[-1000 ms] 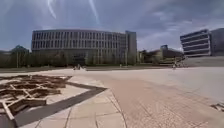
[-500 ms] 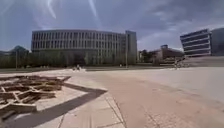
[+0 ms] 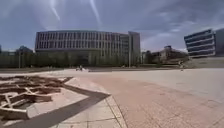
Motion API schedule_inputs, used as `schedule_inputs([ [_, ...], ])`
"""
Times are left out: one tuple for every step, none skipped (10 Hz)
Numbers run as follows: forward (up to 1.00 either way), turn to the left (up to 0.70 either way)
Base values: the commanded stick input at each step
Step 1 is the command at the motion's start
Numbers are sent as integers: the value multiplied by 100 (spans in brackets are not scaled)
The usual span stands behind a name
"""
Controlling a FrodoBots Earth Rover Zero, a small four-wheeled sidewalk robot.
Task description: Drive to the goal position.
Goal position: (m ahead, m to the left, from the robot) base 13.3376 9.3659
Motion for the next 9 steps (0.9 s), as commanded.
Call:
schedule_inputs([
  [50, 0],
  [50, 0],
  [50, 23],
  [50, 37],
  [50, 13],
  [50, 0],
  [50, 0],
  [50, 0],
  [50, 0],
])
